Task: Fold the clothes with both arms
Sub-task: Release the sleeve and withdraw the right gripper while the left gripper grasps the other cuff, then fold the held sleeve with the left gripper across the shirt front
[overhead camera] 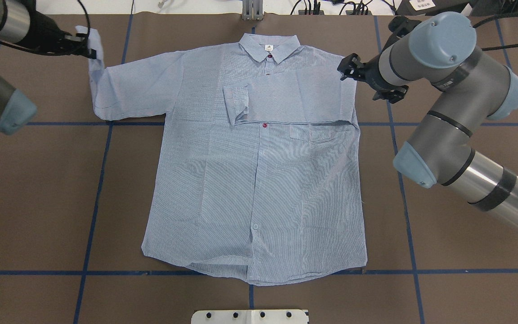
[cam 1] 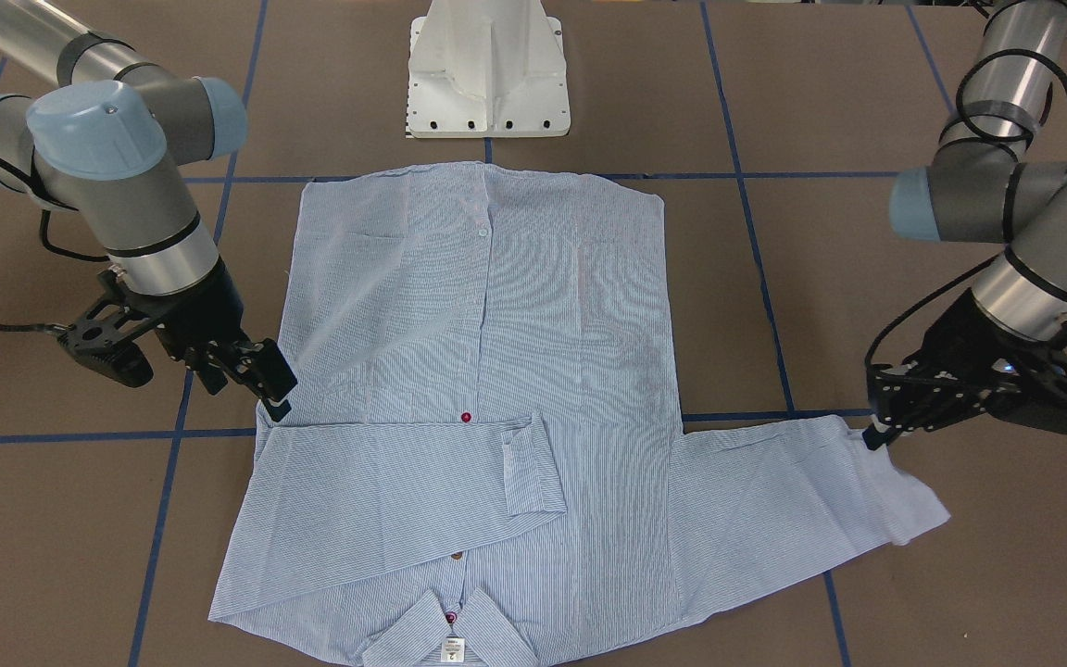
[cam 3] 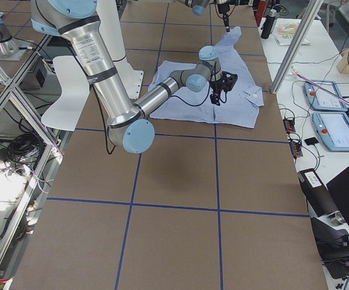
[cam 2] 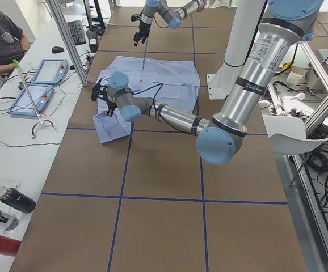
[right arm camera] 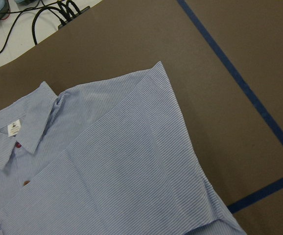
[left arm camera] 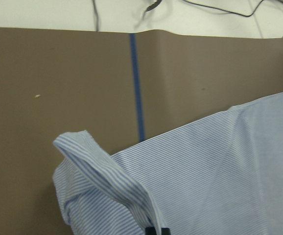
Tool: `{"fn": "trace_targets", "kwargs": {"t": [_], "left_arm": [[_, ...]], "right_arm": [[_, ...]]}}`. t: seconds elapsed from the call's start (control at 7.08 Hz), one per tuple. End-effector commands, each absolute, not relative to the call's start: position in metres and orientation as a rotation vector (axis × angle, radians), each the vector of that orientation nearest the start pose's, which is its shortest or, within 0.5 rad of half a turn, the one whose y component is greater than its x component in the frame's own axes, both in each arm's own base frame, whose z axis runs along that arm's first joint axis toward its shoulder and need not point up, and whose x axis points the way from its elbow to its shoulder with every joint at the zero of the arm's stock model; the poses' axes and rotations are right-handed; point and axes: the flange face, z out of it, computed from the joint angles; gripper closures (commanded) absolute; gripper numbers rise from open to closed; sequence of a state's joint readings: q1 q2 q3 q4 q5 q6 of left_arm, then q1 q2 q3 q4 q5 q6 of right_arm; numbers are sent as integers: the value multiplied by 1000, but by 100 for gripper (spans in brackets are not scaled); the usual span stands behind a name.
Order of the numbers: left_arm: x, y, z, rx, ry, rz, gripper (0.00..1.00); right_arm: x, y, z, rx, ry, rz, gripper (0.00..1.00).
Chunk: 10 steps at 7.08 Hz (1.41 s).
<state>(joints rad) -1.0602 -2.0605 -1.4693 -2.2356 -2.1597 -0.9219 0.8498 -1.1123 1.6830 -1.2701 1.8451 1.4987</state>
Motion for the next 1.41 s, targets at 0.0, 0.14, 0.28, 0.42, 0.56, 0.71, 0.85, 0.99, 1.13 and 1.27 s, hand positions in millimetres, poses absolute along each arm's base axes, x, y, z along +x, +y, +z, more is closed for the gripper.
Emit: {"fn": "trace_targets", "kwargs": {"t": [0.0,0.14,0.28,0.42,0.56,0.71,0.85,0.99,1.13,1.27], "left_arm": [[378,-602,213,371,1175,-84,100],[430,-581,165,371,1218,-102,100],[470,-582,123,362,1239,-153,100],[507,-584,87,362,1243,-190,100],[534,-584,71,357,1236,-226,100],[545,-576,68,366,1234,-229,100],[565,-560,63,367,1236,-248,100],[579,-555,65,380,1217,-267,100],[585,-553,65,375,1214,-265,97],[598,-553,58,378,1203,-265,32]], "right_arm": [[-302,-569,382,187,-808,495,1],[-269,-575,409,170,-789,446,1],[-231,-582,439,156,-767,403,1],[-204,-583,462,146,-754,375,1],[-193,-582,470,137,-756,363,1],[-192,-581,473,133,-753,364,1],[-191,-580,479,126,-747,368,1],[-191,-581,479,127,-746,370,1],[-191,-582,484,120,-740,372,1],[-192,-582,484,119,-741,373,1]]}}
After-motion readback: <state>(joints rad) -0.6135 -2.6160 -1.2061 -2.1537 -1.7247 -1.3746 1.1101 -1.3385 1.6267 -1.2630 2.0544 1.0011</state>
